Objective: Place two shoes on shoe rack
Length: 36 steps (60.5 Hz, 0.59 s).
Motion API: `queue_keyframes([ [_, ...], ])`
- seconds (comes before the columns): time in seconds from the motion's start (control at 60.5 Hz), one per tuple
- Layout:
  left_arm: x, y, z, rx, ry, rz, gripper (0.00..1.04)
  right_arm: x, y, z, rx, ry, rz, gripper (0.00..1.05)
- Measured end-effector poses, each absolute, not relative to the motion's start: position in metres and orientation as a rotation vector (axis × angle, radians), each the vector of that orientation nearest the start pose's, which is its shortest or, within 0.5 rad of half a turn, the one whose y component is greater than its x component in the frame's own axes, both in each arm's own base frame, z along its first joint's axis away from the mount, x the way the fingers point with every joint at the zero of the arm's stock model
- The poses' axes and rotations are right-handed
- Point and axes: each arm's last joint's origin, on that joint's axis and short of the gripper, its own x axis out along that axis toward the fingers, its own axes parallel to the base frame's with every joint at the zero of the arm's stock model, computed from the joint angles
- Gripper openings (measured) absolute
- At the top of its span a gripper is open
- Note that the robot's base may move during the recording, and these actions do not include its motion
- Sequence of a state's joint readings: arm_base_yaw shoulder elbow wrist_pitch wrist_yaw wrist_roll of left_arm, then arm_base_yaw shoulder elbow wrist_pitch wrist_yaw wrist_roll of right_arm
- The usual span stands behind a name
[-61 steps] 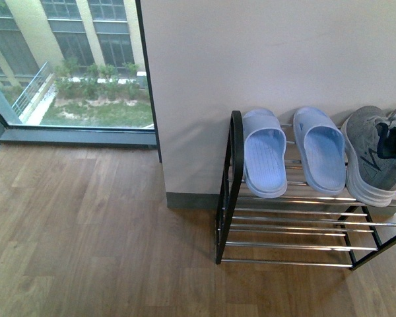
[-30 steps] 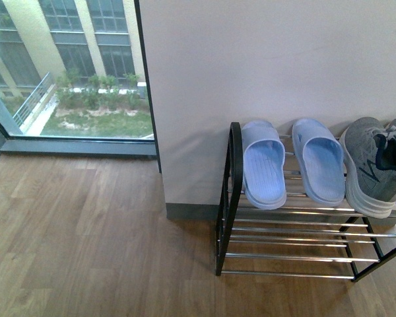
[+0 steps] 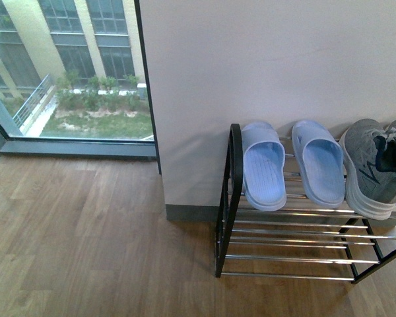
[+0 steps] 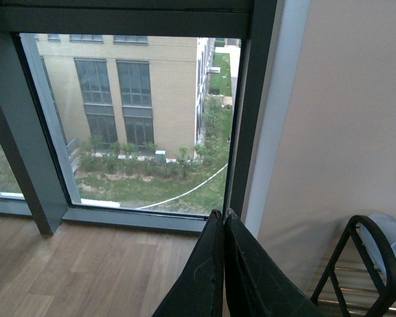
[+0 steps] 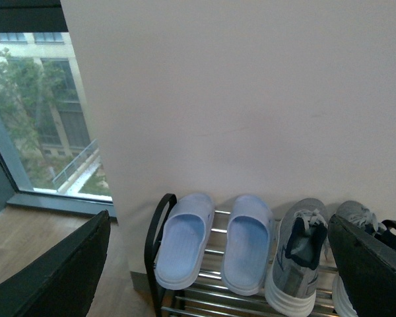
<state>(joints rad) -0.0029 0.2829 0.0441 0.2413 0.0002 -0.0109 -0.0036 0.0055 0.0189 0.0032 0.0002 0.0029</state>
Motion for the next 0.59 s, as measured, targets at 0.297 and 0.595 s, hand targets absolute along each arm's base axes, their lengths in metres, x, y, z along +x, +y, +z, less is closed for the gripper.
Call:
queue_keyframes([
  [0.297,0.110,0.000,0.171,-0.010,-0.015,-0.003,0.01,0.097,0.000,0.170,0.003,-0.017,-0.004,0.95],
  [0.595,0.098,0.000,0.167,-0.010,0.002,-0.003,0.01,0.097,0.000,0.170,0.003,-0.017,-0.004,0.95],
])
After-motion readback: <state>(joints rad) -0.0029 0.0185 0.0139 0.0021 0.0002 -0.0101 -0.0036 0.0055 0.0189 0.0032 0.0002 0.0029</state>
